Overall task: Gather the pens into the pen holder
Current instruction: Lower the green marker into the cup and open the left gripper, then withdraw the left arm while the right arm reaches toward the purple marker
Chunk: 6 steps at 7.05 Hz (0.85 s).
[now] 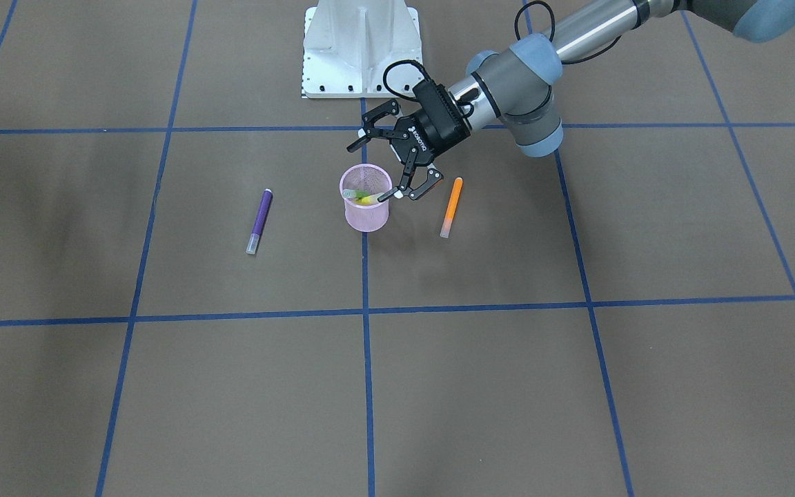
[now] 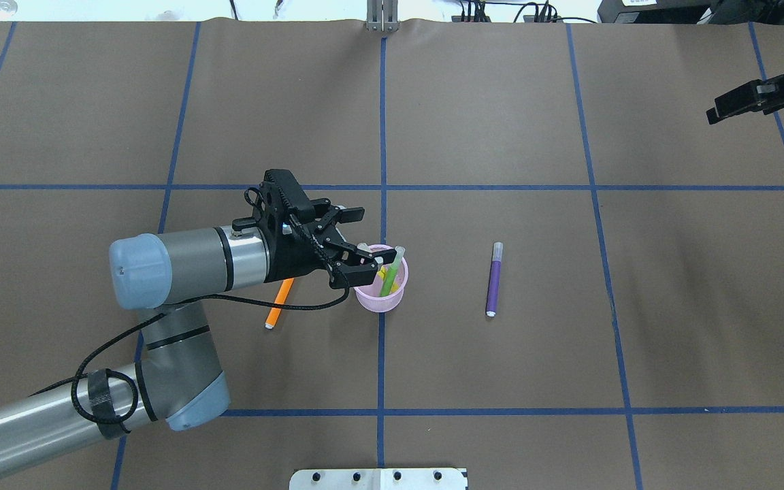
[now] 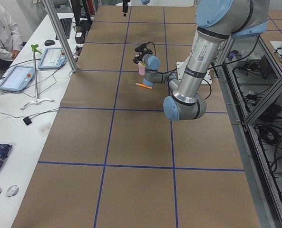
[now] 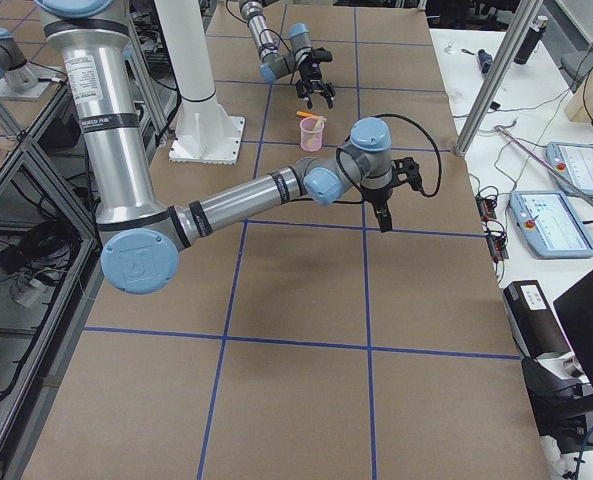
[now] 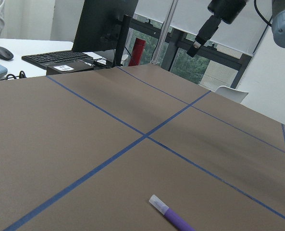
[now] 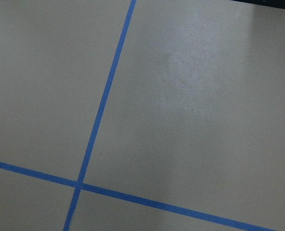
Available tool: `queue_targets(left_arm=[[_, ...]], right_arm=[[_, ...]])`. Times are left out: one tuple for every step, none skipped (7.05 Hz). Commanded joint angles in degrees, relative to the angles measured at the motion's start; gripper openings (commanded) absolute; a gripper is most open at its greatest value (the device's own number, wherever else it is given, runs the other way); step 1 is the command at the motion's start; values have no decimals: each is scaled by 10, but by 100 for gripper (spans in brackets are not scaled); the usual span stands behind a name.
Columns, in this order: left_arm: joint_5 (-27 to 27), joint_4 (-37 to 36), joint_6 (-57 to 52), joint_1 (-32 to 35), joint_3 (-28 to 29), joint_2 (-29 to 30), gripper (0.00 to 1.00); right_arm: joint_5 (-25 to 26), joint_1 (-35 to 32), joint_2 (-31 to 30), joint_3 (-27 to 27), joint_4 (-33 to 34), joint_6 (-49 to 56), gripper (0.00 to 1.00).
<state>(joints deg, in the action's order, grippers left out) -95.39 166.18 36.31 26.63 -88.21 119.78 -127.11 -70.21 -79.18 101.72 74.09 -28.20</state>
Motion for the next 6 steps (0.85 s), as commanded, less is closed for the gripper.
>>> queue_targets(left_arm=[[-19, -190, 1, 17, -115, -32, 98], [-18, -307, 4, 30, -173, -39, 98], [-16, -383, 6, 41, -217, -53, 99], [-61, -453, -2, 83, -230, -57, 99], [-164, -567, -4, 138, -238, -50, 99], [-245, -636, -5, 185, -245, -50, 99]], right_arm=[[-1, 9, 3, 18, 0, -51, 100], [0, 27, 3, 32, 1, -81, 100], [6, 51, 3, 48, 1, -113, 100], [24, 79, 3, 67, 0, -159, 100], [40, 103, -1, 82, 1, -181, 100], [64, 136, -1, 88, 1, -218, 100]])
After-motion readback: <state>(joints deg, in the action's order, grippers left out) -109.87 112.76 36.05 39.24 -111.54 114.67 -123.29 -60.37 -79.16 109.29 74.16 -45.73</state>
